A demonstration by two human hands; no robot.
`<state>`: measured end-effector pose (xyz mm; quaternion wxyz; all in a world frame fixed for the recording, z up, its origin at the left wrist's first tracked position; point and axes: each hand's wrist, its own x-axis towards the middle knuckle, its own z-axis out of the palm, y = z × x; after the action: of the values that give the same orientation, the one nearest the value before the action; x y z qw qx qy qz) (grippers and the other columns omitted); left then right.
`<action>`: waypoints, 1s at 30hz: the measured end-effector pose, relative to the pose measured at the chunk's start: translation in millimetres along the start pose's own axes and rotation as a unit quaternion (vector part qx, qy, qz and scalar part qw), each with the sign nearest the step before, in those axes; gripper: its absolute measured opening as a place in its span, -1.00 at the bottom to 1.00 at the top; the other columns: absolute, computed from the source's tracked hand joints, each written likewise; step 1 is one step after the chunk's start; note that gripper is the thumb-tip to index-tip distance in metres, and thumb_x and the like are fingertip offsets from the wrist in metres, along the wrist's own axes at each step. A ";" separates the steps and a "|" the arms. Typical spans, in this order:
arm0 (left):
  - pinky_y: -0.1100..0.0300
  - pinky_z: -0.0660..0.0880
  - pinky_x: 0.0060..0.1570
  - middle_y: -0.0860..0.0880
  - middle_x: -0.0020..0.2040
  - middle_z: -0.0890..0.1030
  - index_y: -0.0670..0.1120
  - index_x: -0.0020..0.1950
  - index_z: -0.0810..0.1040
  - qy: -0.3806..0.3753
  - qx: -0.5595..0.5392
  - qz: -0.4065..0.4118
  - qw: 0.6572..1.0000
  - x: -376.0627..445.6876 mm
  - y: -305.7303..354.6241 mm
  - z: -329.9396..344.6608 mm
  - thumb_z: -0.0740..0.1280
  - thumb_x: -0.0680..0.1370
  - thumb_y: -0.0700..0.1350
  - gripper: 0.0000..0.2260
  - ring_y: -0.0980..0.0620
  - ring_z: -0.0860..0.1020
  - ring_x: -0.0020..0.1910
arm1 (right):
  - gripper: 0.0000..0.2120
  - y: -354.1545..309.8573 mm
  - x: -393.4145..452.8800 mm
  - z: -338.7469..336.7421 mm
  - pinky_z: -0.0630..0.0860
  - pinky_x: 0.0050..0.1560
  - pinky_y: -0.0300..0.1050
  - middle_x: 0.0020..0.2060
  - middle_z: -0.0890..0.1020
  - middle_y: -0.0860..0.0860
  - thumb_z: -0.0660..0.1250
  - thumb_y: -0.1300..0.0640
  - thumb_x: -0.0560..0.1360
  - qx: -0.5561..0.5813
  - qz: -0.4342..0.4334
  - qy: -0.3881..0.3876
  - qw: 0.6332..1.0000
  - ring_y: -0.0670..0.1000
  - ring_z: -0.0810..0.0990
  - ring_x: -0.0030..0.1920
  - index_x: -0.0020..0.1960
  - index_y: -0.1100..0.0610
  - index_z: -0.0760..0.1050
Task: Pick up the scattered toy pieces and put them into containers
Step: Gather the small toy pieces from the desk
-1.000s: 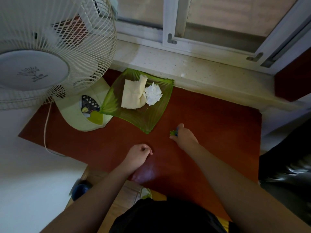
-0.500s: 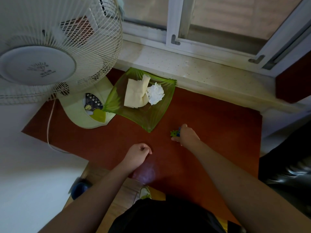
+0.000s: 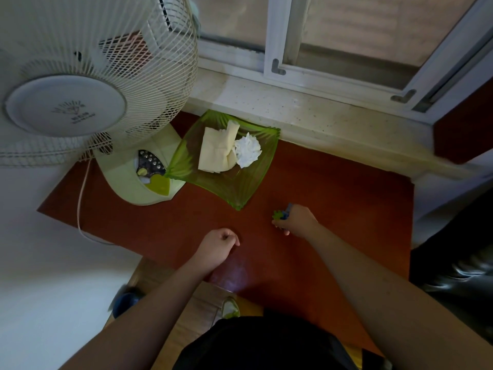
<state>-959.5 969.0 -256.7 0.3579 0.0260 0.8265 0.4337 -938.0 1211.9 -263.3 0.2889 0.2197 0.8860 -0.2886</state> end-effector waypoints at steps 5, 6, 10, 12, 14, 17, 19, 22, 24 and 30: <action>0.18 0.21 -0.44 0.09 -0.59 0.38 -0.01 -0.36 0.56 0.004 -0.003 0.000 1.000 1.5 -0.4 -2.7 0.20 0.49 -0.26 -0.71 0.08 0.30 -0.54 | -0.58 -9.4 -6.1 1.4 0.48 -0.20 -0.05 0.00 0.61 0.15 0.38 -0.06 0.51 -0.083 -0.035 0.040 0.995 0.14 0.63 -0.05 0.22 0.17 0.39; 0.18 0.21 -0.44 0.09 -0.59 0.39 -0.01 -0.36 0.56 0.005 -0.003 0.000 1.000 1.6 -0.1 -3.1 0.20 0.49 -0.26 -0.71 0.08 0.30 -0.55 | -0.58 -10.6 -6.3 2.0 0.47 -0.21 -0.06 0.00 0.61 0.15 0.37 -0.05 0.52 -0.090 -0.039 0.039 0.994 0.14 0.63 -0.05 0.23 0.18 0.39; 0.18 0.21 -0.44 0.10 -0.60 0.40 0.00 -0.37 0.57 0.005 -0.005 0.003 1.000 0.6 0.5 -6.0 0.19 0.49 -0.26 -0.70 0.09 0.31 -0.55 | -0.65 -10.9 -9.0 6.6 0.44 -0.40 -0.19 -0.15 0.66 0.12 0.37 -0.02 0.52 -0.003 -0.017 -0.003 1.000 0.00 0.59 -0.29 0.14 0.20 0.40; 0.19 0.22 -0.45 0.10 -0.60 0.40 -0.02 -0.33 0.57 0.002 -0.002 0.002 1.000 -0.5 1.4 -8.0 0.19 0.50 -0.26 -0.72 0.10 0.31 -0.55 | -0.69 -10.4 -10.0 10.4 0.42 -0.44 -0.22 -0.24 0.64 0.08 0.37 0.01 0.53 0.025 -0.015 -0.016 0.999 -0.05 0.56 -0.38 0.11 0.19 0.41; 0.20 0.23 -0.45 0.10 -0.59 0.40 -0.03 -0.33 0.57 0.003 -0.002 0.001 1.000 -1.4 1.5 -9.6 0.19 0.50 -0.26 -0.72 0.11 0.31 -0.56 | -0.74 -10.2 -11.7 12.5 0.39 -0.46 -0.24 -0.29 0.63 0.05 0.36 0.01 0.52 0.033 -0.013 -0.023 0.999 -0.08 0.53 -0.43 0.06 0.16 0.41; 0.20 0.22 -0.46 0.10 -0.60 0.39 -0.03 -0.33 0.57 0.004 -0.008 0.003 1.000 -2.5 -0.3 -11.9 0.19 0.50 -0.26 -0.72 0.11 0.31 -0.56 | -0.78 -11.4 -14.5 15.0 0.44 -0.42 -0.16 -0.36 0.57 0.02 0.33 -0.02 0.53 -0.007 -0.031 -0.020 0.999 -0.03 0.52 -0.42 0.03 0.12 0.44; 0.20 0.22 -0.47 0.10 -0.60 0.39 -0.03 -0.33 0.57 0.002 -0.006 0.003 1.000 -3.7 -1.8 -13.8 0.18 0.50 -0.26 -0.72 0.12 0.31 -0.57 | -0.78 -14.0 -15.3 16.6 0.46 -0.33 -0.09 -0.36 0.50 0.01 0.30 -0.04 0.54 -0.103 -0.071 0.004 0.992 0.04 0.53 -0.34 0.02 0.12 0.45; 0.19 0.22 -0.47 0.10 -0.60 0.39 -0.02 -0.34 0.56 0.001 -0.011 0.005 1.000 -5.2 -4.3 -16.7 0.18 0.50 -0.27 -0.71 0.12 0.31 -0.58 | -0.79 -19.2 -17.4 17.3 0.38 -0.28 -0.08 -0.36 0.46 0.00 0.26 -0.04 0.57 -0.147 -0.110 0.030 0.983 0.06 0.53 -0.27 -0.10 0.09 0.39; 0.19 0.22 -0.47 0.10 -0.60 0.38 -0.01 -0.36 0.56 0.002 -0.016 0.008 1.000 -6.9 -5.9 -18.9 0.18 0.49 -0.27 -0.70 0.12 0.31 -0.58 | -0.77 -18.7 -18.7 19.0 0.36 -0.27 -0.08 -0.40 0.42 -0.04 0.23 -0.05 0.59 -0.149 -0.111 0.032 0.982 0.04 0.50 -0.27 -0.12 0.09 0.35; 0.21 0.17 -0.49 0.10 -0.57 0.36 -0.08 -0.28 0.56 -0.011 -0.043 0.006 0.999 -18.4 -10.2 -31.5 0.16 0.52 -0.27 -0.74 0.09 0.27 -0.58 | -0.60 -7.3 -33.7 34.3 0.27 -0.51 -0.25 -0.42 0.54 0.02 0.28 -0.10 0.57 0.282 0.031 0.063 0.957 -0.13 0.38 -0.58 0.01 0.27 0.54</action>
<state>-962.4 934.1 -242.2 0.3653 0.0205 0.8027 0.4710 -904.1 1177.1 -261.8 0.1680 0.3373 0.7779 -0.5029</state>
